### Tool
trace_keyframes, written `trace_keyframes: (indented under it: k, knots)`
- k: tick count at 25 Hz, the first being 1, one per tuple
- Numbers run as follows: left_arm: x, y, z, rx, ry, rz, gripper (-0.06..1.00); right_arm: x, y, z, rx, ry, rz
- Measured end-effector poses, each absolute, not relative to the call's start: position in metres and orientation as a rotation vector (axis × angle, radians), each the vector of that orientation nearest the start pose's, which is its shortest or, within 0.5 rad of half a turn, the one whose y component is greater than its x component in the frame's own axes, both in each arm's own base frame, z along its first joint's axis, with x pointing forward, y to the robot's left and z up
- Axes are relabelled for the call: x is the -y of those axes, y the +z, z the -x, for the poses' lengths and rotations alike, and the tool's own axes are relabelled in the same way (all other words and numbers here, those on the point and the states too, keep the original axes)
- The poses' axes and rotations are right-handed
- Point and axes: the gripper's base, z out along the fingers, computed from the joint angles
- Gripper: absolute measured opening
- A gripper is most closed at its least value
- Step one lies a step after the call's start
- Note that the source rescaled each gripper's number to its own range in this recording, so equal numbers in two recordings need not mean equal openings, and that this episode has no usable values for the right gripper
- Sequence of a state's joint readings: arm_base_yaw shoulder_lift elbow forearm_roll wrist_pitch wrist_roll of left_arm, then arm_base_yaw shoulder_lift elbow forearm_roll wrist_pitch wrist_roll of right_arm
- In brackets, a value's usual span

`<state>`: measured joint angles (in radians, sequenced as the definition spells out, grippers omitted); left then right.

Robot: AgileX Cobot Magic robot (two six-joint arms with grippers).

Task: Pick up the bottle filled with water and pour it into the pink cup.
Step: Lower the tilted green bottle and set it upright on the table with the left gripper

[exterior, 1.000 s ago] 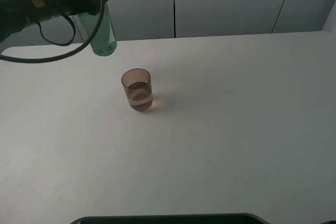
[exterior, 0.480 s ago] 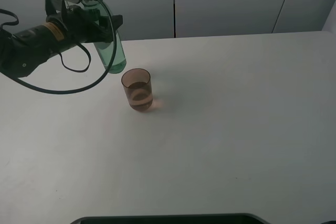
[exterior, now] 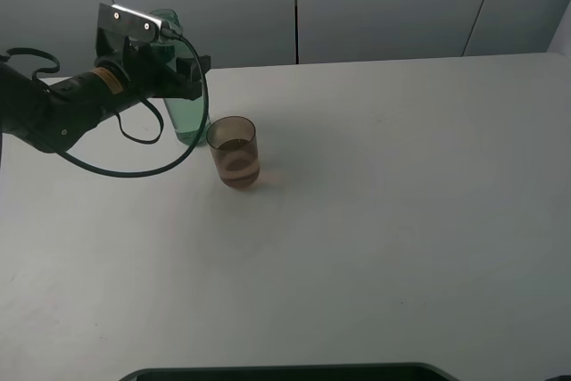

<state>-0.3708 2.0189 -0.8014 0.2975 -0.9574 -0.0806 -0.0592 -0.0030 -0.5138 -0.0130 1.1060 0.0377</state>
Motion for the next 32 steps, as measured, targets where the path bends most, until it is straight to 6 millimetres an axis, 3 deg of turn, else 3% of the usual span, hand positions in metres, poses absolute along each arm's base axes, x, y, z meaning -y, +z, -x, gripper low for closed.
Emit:
trace_keyframes:
  k: [18, 19, 20, 21, 25, 32]
  knots:
    - [0.1546, 0.1220, -0.3382, -1.669, -0.417, -0.569, 0.00, 0.0005, 0.2774, 0.0089, -2.070, -0.029, -0.101]
    - [0.1547, 0.1223, -0.3382, -1.665, -0.415, -0.571, 0.51, 0.0005, 0.2774, 0.0089, -2.070, -0.029, -0.101]
    - [0.1546, 0.1226, -0.3383, -1.662, -0.415, -0.568, 0.78, 0.0005, 0.2774, 0.0089, -2.070, -0.029, -0.101]
    - [0.1549, 0.1235, -0.3388, -1.655, -0.417, -0.567, 0.89, 0.0005, 0.2774, 0.0089, -2.070, -0.029, -0.101]
    - [0.1550, 0.1237, -0.3387, -1.652, -0.418, -0.568, 0.98, 0.0005, 0.2774, 0.0089, -2.070, -0.029, -0.101]
    - [0.1554, 0.1250, -0.3385, -1.645, -0.426, -0.566, 0.98, 0.0005, 0.2774, 0.0089, -2.070, -0.029, -0.101]
